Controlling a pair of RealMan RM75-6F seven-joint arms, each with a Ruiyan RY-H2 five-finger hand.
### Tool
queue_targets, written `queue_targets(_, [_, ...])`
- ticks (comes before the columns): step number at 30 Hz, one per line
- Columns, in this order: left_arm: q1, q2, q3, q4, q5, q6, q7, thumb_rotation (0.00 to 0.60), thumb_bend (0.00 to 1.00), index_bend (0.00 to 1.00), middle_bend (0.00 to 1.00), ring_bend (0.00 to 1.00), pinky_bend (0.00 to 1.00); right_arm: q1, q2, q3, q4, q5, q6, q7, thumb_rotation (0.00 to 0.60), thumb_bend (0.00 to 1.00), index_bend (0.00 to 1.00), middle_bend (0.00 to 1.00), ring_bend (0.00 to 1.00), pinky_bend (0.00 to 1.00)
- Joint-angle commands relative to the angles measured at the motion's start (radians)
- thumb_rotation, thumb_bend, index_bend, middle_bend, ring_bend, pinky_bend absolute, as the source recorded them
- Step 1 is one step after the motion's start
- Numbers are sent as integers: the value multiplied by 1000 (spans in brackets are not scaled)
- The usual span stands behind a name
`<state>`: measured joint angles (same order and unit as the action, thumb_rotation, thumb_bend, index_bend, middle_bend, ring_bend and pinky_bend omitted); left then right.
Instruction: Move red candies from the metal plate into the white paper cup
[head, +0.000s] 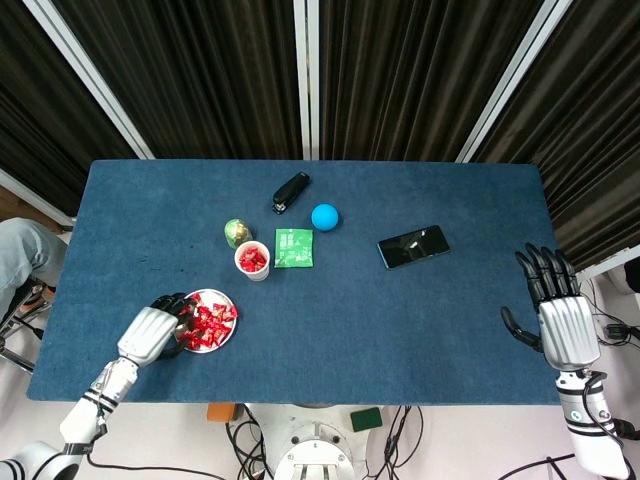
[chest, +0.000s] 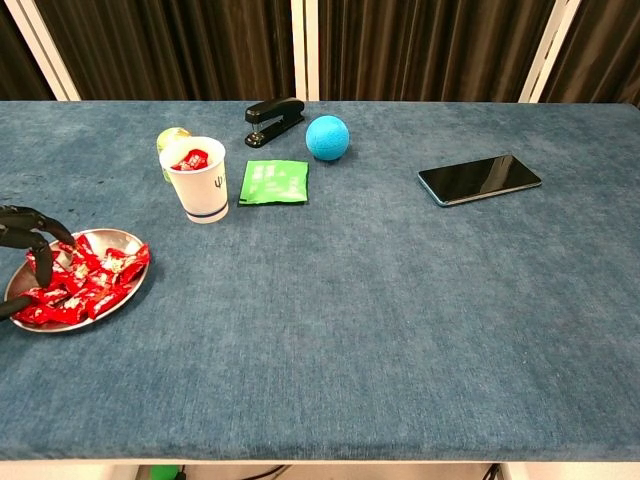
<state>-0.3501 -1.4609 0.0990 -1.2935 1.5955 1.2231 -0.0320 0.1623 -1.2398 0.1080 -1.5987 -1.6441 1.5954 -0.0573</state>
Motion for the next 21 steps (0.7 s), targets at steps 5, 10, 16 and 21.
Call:
queue_targets(5, [0, -17, -7, 23, 0, -1, -6, 600, 391, 579, 217, 118, 208, 0, -1, -1, 1, 2, -2, 0, 600, 318, 0, 0, 0, 0])
queue_targets(10, [2, -25, -12, 32, 7, 13, -19, 600, 396, 615, 231, 118, 209, 0, -2, -1, 2, 3, -3, 1, 600, 318, 0, 0, 0, 0])
queue_targets(16, [9, -1, -10, 3, 23, 42, -32, 600, 396, 629, 235, 118, 209, 1, -2, 1, 4, 4, -3, 4, 600, 318, 0, 0, 0, 0])
queue_targets(21, [14, 60, -16, -66, 37, 79, -31, 600, 396, 629, 235, 118, 209, 1, -1, 1, 6, 5, -1, 10, 600, 317, 0, 0, 0, 0])
